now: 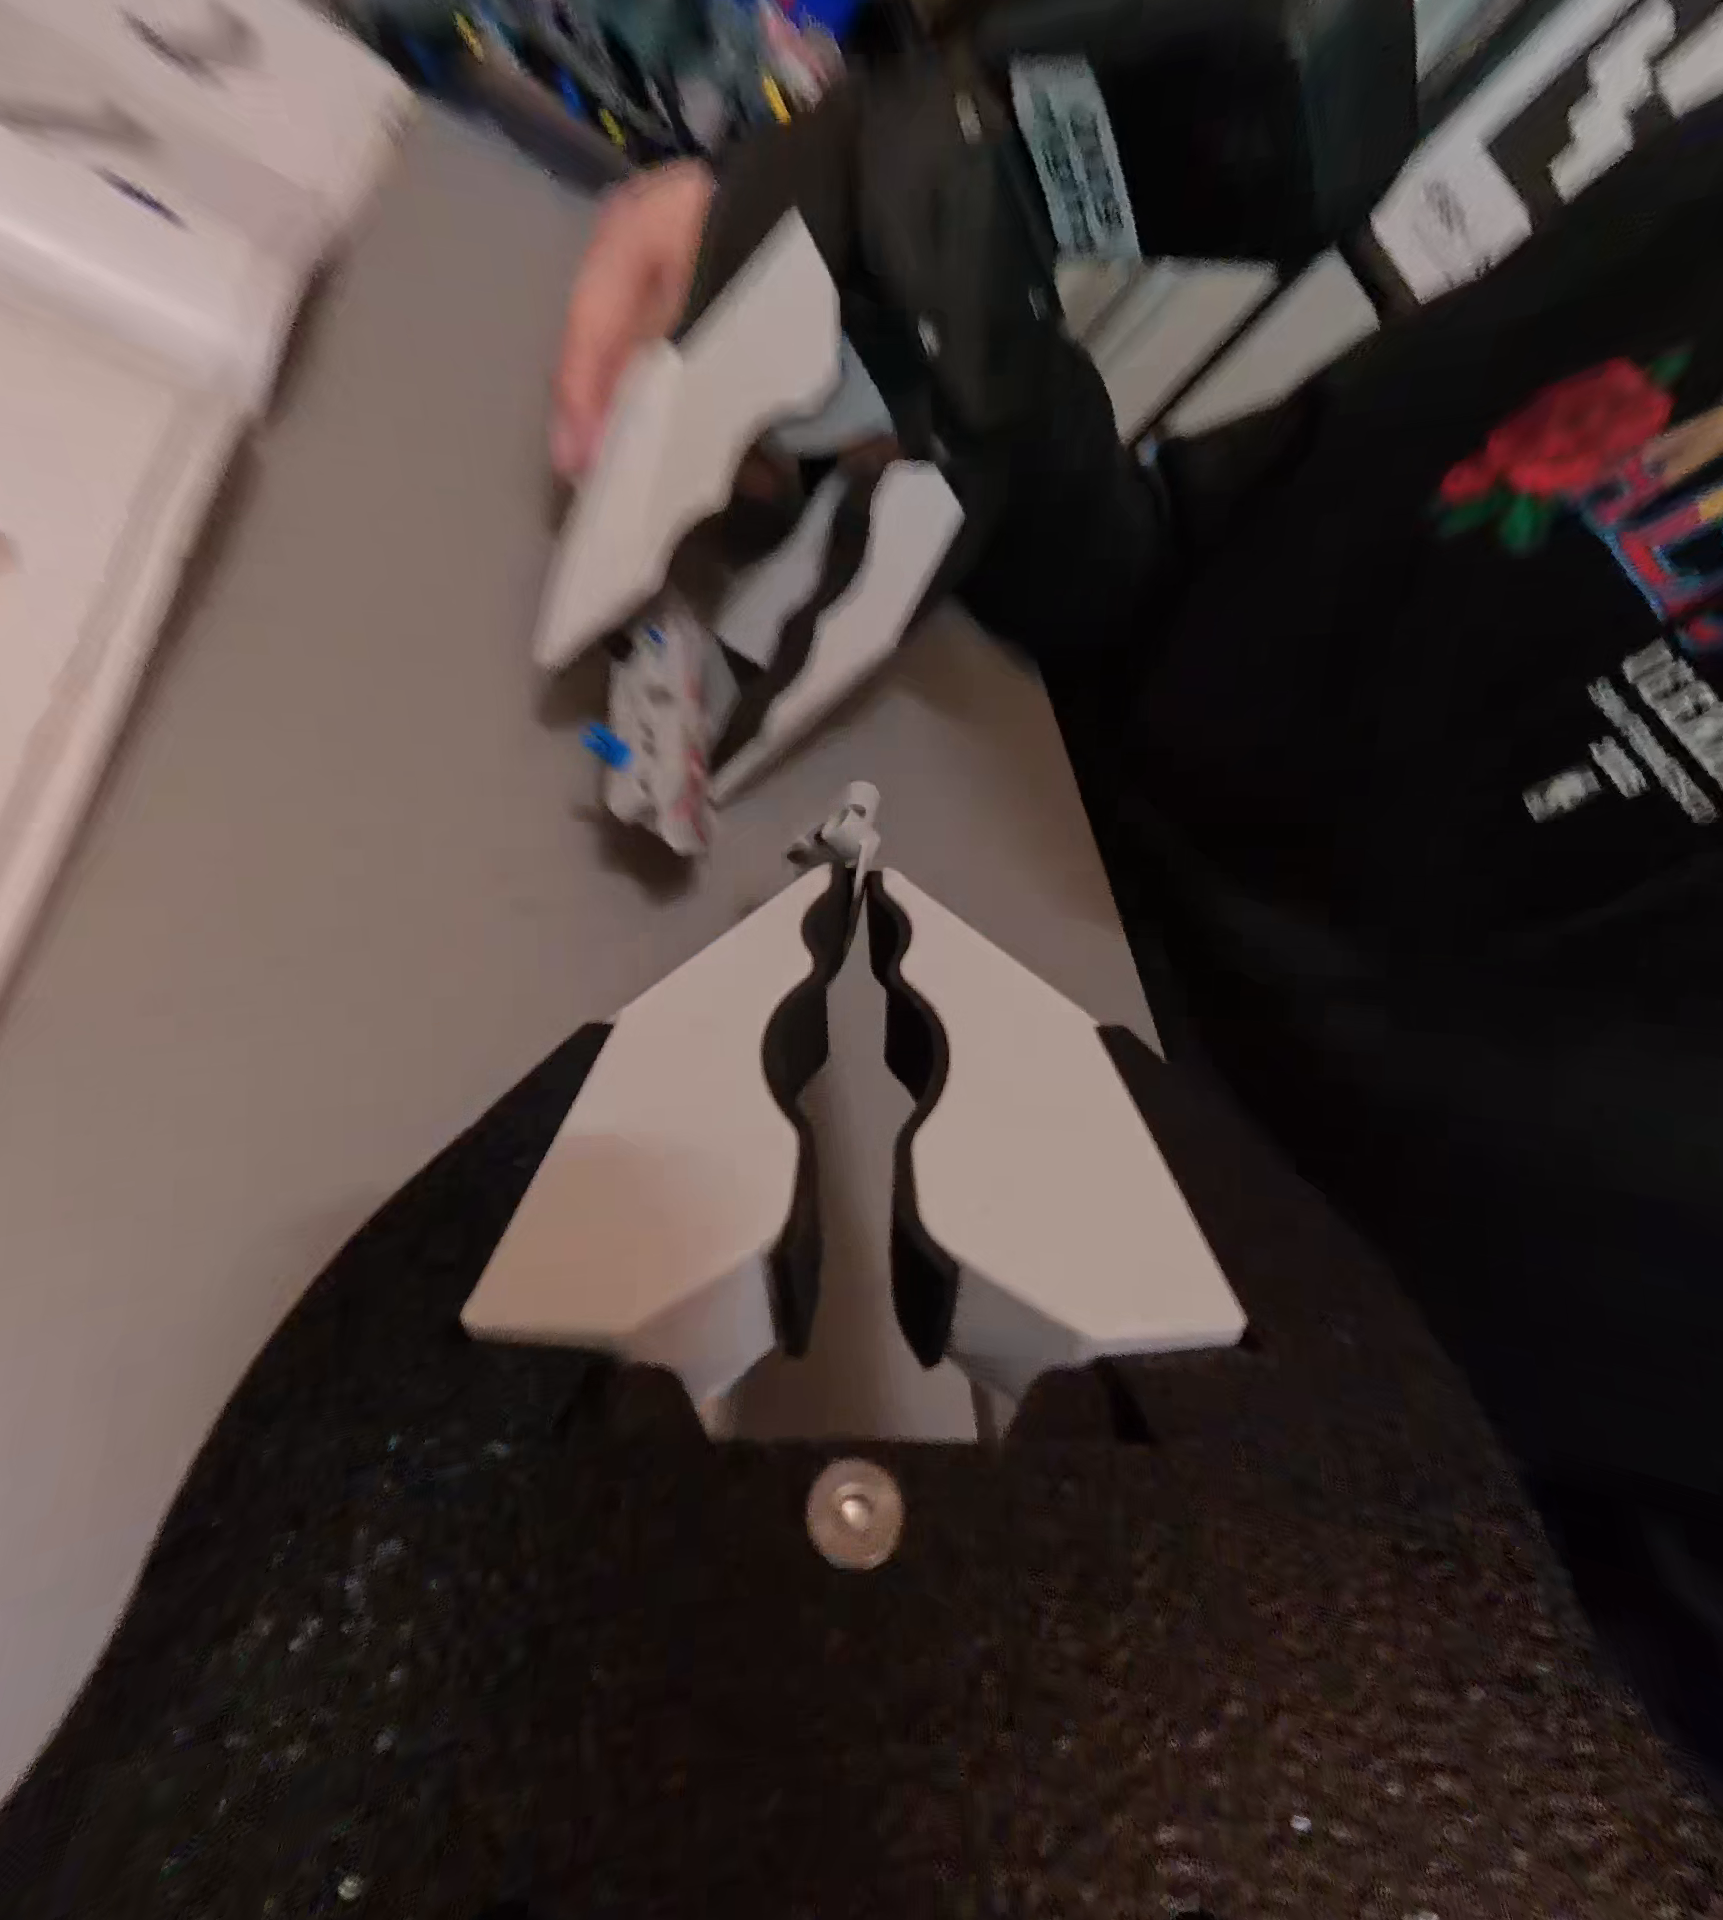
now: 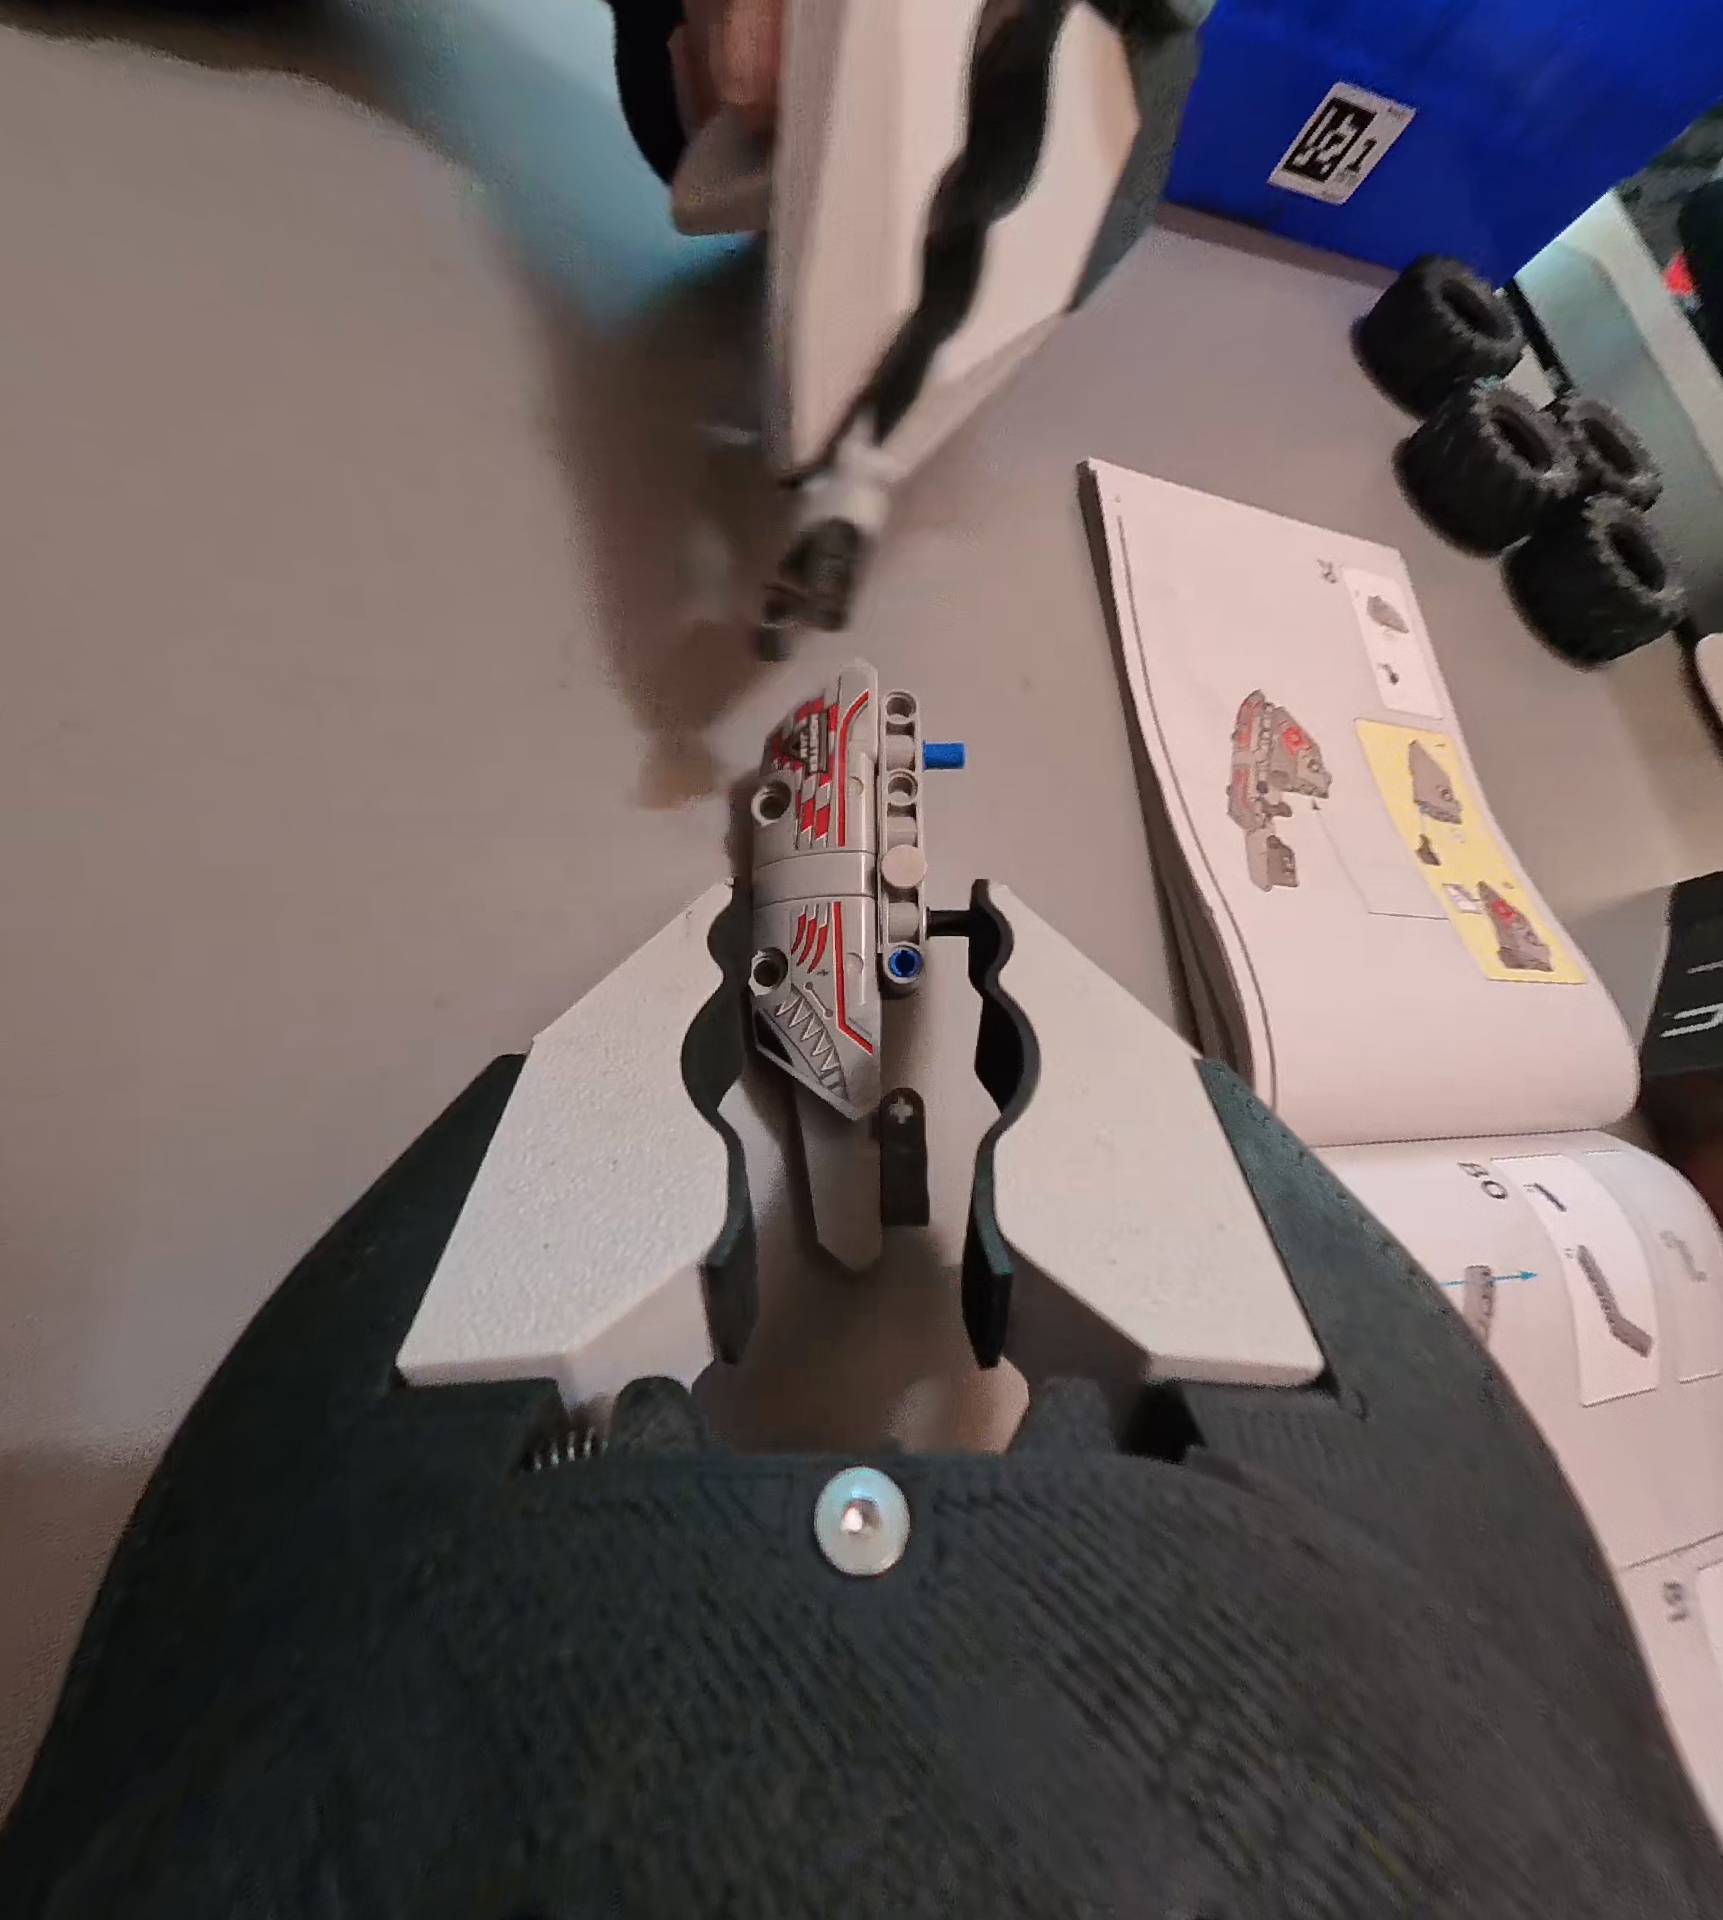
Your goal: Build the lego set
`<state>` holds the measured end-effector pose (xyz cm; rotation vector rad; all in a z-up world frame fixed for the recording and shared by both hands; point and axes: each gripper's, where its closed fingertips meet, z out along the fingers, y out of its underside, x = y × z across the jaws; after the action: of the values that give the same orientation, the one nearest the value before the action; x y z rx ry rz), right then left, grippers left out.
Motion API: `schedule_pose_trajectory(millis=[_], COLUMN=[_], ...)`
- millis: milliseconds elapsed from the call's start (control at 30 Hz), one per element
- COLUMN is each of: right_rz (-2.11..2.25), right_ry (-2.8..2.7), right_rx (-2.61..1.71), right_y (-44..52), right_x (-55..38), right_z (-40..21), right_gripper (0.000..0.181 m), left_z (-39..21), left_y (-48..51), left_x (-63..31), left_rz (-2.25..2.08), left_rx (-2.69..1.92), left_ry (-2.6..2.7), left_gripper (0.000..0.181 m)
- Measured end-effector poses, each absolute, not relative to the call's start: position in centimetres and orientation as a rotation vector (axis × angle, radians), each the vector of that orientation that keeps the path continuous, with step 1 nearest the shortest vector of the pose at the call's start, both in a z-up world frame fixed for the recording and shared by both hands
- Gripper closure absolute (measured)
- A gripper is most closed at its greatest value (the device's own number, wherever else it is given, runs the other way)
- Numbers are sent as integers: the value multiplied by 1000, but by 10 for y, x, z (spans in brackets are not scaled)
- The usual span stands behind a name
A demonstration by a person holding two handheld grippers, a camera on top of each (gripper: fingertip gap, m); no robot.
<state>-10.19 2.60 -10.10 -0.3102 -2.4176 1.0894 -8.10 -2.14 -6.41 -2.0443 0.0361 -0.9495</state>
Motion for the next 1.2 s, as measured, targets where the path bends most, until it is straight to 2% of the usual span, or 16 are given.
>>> schedule_pose_trajectory(millis=[200,600,733,867,1000,1100,1200], right_rz=[1029,974,984,986,985,984,990], right_ry=[-2319,-2215,-2197,-2195,-2193,-2194,-2201], right_rx=[-228,-180,-185,-188,-186,-177,-171], right_y=[29,32,30,29,28,26,23], right_x=[-109,-117,-118,-118,-118,-118,-117], right_z=[-96,-92,-90,-90,-90,-90,-90], right_gripper=[141,141,141,141,141,141,141], left_z=[-95,-102,-107,-101,-84,-70,-83], left_y=[-27,-19,-21,-25,-16,1,7], left_x=[-69,-88,-94,-98,-114,-119,-117], left_rz=[-979,-806,-745,-730,-650,-607,-491], left_rx=[-2224,-2279,-2314,-2299,-2193,-2084,-2155], left_ry=[58,-31,-25,-15,-75,-103,-42], left_gripper=[181,177,168,150,146,151,159])
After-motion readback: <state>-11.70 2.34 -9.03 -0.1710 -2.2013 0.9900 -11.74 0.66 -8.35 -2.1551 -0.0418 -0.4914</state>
